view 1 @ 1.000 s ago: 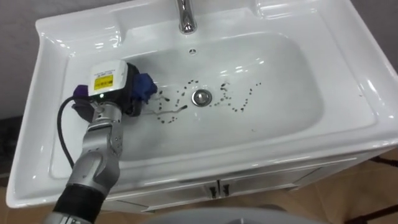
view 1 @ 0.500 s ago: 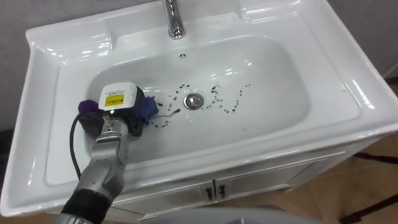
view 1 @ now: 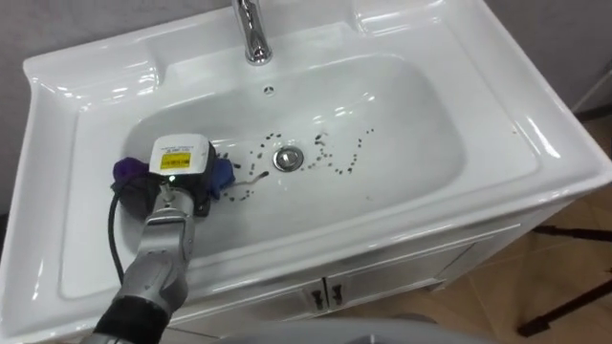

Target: Wipe basin

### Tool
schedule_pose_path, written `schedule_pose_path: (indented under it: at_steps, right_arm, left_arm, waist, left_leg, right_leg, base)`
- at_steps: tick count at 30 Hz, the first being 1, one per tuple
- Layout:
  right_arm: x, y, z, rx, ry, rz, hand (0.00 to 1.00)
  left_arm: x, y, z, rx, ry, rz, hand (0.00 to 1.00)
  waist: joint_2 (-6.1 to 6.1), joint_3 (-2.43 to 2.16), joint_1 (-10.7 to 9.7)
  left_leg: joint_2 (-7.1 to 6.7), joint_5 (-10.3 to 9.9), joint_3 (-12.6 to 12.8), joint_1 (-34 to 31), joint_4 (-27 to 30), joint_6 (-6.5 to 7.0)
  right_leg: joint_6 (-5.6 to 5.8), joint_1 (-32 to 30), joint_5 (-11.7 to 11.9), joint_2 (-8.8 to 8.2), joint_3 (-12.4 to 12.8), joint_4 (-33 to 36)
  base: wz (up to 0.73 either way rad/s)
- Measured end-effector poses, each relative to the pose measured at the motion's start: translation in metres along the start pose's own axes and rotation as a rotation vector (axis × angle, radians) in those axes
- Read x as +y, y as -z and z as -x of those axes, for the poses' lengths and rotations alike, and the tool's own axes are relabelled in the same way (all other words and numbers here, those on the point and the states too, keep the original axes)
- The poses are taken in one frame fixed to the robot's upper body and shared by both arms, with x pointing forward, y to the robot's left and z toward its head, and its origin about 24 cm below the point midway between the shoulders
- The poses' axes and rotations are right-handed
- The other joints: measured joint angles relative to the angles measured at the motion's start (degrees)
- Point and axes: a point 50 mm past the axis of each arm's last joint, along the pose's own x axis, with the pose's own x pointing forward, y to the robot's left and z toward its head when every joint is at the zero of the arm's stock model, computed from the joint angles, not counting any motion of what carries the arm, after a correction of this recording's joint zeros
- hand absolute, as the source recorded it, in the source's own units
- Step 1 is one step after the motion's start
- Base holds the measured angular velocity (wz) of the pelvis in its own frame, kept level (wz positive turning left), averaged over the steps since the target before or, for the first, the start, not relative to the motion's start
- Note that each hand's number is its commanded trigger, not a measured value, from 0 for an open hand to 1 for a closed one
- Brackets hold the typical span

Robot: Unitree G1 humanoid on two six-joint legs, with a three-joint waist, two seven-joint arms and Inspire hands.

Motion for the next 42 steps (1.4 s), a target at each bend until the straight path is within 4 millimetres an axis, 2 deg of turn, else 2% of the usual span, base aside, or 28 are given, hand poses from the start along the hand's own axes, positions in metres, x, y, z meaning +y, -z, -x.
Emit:
schedule_pose_path:
  at_steps: [6, 9, 12, 22, 28, 32, 42]
  right_arm:
    - [-0.001, -0.004, 0.001, -0.011, 0.012, 0.002, 0.00]
    - [-0.002, -0.004, 0.001, -0.008, 0.014, 0.000, 0.00]
    - [-0.002, -0.008, 0.001, -0.022, 0.017, 0.004, 0.00]
    - [-0.006, -0.025, 0.005, -0.082, 0.031, 0.009, 0.00]
    - [-0.003, -0.036, 0.009, -0.143, 0.036, 0.007, 0.00]
    - [0.000, -0.035, 0.010, -0.156, 0.057, 0.010, 0.00]
    - [0.006, -0.034, 0.013, -0.167, 0.075, -0.001, 0.00]
  left_arm:
    - [-0.002, 0.002, 0.000, 0.012, -0.003, -0.020, 1.00]
    - [-0.006, 0.004, 0.001, 0.025, -0.006, -0.028, 1.00]
    - [-0.007, 0.005, -0.001, 0.037, -0.009, -0.022, 1.00]
    - [-0.008, 0.000, -0.010, 0.071, -0.009, 0.028, 1.00]
    - [-0.010, -0.006, -0.013, 0.127, 0.044, 0.318, 1.00]
    - [-0.012, -0.008, -0.016, 0.164, 0.091, 0.528, 1.00]
    - [-0.016, -0.015, -0.021, 0.179, 0.159, 0.853, 1.00]
  waist:
    - [-0.99, -0.17, 0.54]
    - [-1.74, -0.24, 1.19]
    - [-1.77, -0.29, 1.17]
    - [-1.32, -0.57, 1.12]
    - [-0.93, -0.83, 0.78]
    - [-1.00, -0.85, 0.88]
    - [-1.58, -0.76, 1.05]
  left_leg:
    - [0.13, 0.00, 1.49, 0.47, -0.10, 0.00]
    - [0.25, 0.00, 1.97, 1.34, -0.22, 0.00]
    - [0.39, -0.01, 2.86, 1.29, -0.42, -0.02]
    - [0.62, -0.06, 3.00, 1.21, -1.23, -0.10]
    - [0.64, -0.06, 3.03, 0.47, -1.17, -0.09]
    - [0.62, -0.05, 3.41, 0.25, -0.80, -0.09]
    - [0.54, -0.05, 3.91, 0.02, -0.82, -0.09]
  right_leg:
    - [-0.02, 0.14, 0.01, 0.12, 0.40, -0.07]
    - [-0.09, 0.39, 0.05, 0.42, 1.75, -0.19]
    - [-0.09, -0.11, 0.19, 0.60, 2.29, -0.08]
    - [-0.18, -0.73, 0.83, 1.00, 2.52, 0.03]
    - [-0.17, -1.29, 1.02, 0.99, 2.59, -0.02]
    - [-0.15, -1.40, 1.02, 0.92, 2.77, 0.09]
    - [-0.01, -2.13, 0.85, 0.87, 3.35, 0.02]
  base:
    - [-0.05]
    - [-0.16]
    - [-0.11]
    - [0.00]
    - [0.00]
    - [-0.01]
    - [-0.02]
